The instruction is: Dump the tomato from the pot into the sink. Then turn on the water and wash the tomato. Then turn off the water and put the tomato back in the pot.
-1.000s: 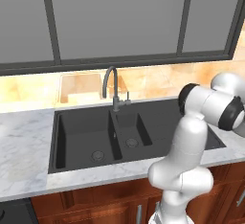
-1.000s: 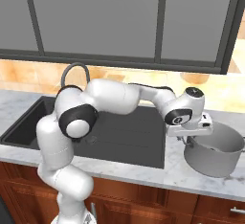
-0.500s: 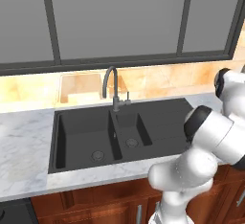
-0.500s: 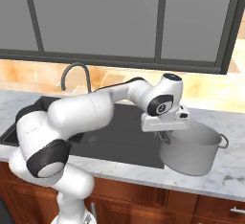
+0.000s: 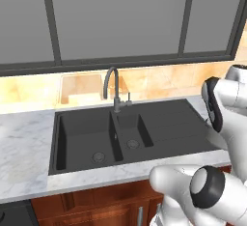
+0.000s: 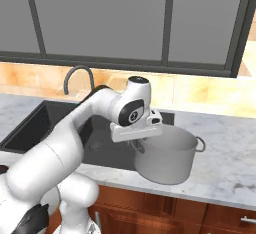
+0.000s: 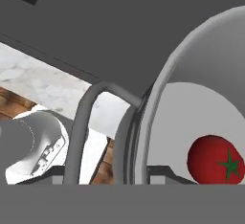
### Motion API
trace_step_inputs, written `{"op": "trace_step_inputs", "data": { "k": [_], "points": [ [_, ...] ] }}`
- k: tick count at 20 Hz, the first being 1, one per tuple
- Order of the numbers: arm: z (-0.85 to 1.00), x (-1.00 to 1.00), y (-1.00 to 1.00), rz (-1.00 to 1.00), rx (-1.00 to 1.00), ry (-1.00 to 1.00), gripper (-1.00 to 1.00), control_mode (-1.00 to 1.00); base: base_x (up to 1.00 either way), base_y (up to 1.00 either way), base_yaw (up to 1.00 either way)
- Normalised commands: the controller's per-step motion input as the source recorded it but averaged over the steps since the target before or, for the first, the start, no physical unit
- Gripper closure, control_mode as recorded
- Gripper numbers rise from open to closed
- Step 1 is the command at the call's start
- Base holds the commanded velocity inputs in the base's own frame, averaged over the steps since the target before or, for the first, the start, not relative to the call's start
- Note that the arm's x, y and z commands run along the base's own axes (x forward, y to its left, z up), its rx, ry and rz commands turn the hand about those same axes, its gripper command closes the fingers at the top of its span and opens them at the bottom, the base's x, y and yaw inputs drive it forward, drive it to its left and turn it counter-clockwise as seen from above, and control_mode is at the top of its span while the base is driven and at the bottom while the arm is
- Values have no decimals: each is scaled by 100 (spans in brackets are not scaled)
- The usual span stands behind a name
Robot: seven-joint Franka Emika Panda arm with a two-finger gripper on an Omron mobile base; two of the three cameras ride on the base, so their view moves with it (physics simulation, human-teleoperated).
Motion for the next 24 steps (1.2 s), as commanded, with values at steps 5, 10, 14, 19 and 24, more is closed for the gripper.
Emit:
{"op": "trace_step_inputs", "data": {
  "k": [5,10,14,19,24],
  "points": [
    [15,-24,100,13,2,1,100,-100,0,0,0],
    [38,-29,100,14,6,0,100,-100,0,0,0],
    [49,-14,100,13,6,-7,100,-100,0,0,0],
    [42,0,100,13,2,-16,100,-100,0,0,0],
    [28,0,100,11,0,-17,100,-100,0,0,0]
  ]
}}
